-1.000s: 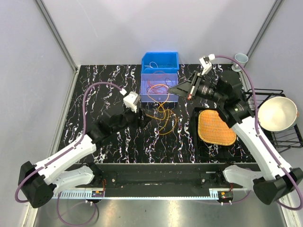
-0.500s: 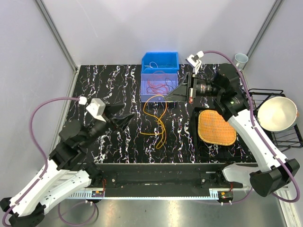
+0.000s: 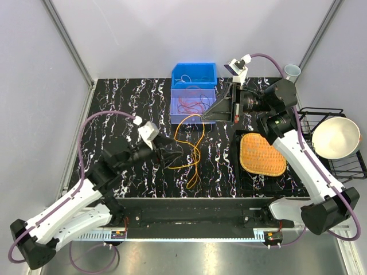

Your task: Untangle the cables

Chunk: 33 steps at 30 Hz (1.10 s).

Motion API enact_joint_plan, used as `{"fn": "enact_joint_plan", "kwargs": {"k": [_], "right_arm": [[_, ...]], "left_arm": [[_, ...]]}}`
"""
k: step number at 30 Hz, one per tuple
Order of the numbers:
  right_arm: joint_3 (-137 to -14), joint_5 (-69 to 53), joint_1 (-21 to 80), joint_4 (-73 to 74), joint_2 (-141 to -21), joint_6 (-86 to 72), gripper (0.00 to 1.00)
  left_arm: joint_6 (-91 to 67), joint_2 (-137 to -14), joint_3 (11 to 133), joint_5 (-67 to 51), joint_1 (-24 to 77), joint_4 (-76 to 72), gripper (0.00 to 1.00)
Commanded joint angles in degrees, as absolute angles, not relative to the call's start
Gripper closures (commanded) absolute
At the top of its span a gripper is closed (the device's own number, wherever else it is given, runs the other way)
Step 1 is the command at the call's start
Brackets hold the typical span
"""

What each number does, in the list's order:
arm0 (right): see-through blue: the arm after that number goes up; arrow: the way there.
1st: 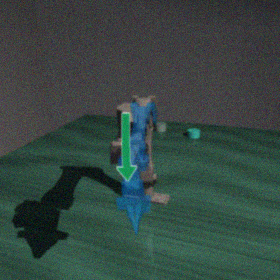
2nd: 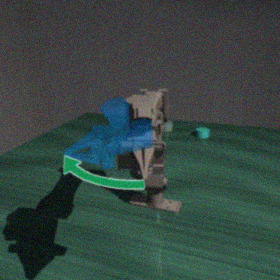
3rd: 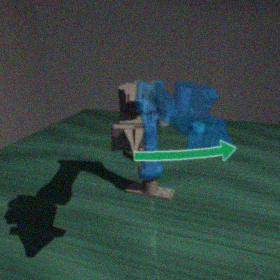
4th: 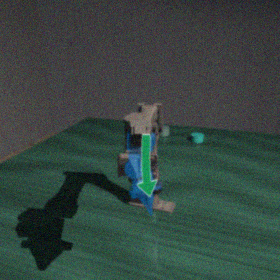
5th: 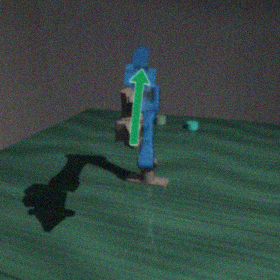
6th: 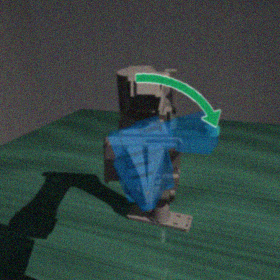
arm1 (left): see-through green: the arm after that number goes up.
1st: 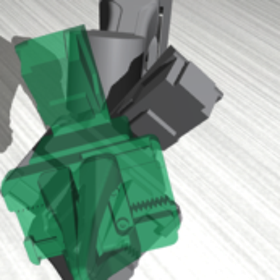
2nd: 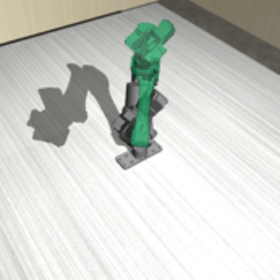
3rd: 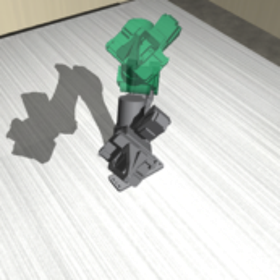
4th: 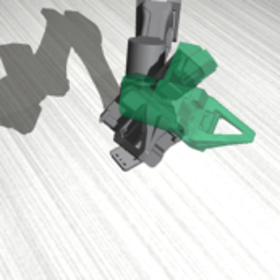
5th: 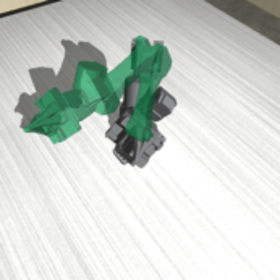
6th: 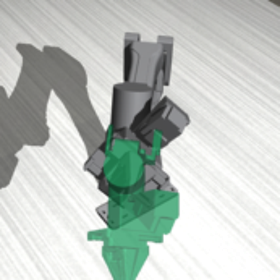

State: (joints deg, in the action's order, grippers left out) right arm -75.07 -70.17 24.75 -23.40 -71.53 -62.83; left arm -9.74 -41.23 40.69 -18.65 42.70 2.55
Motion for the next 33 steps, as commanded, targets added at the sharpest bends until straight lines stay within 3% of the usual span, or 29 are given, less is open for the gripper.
{"fn": "enact_joint_plan", "kwargs": {"k": [1,21,28,31,33], "right_arm": [[-74.88,-72.16,24.87,-31.46,-71.81,-68.11,1.0],[-74.18,-71.63,24.79,-34.54,-72.95,-70.4,1.0],[-73.74,-71.72,24.79,-35.77,-72.6,-71.28,1.0],[-73.3,-71.72,24.7,-35.77,-72.25,-71.28,1.0],[-73.13,-71.63,24.79,-35.77,-72.07,-71.19,1.0]], "left_arm": [[-10.54,-44.03,39.64,-24.08,42.8,-7.73,0.34],[-17.05,-53.52,39.55,-29.36,46.05,-21.62,0.4],[-16.96,-56.95,41.48,-29.09,47.9,-23.11,0.6],[-17.22,-57.74,41.92,-29.09,48.69,-24.25,0.78],[-17.31,-57.92,42.97,-29.27,48.87,-23.73,1.0]]}}
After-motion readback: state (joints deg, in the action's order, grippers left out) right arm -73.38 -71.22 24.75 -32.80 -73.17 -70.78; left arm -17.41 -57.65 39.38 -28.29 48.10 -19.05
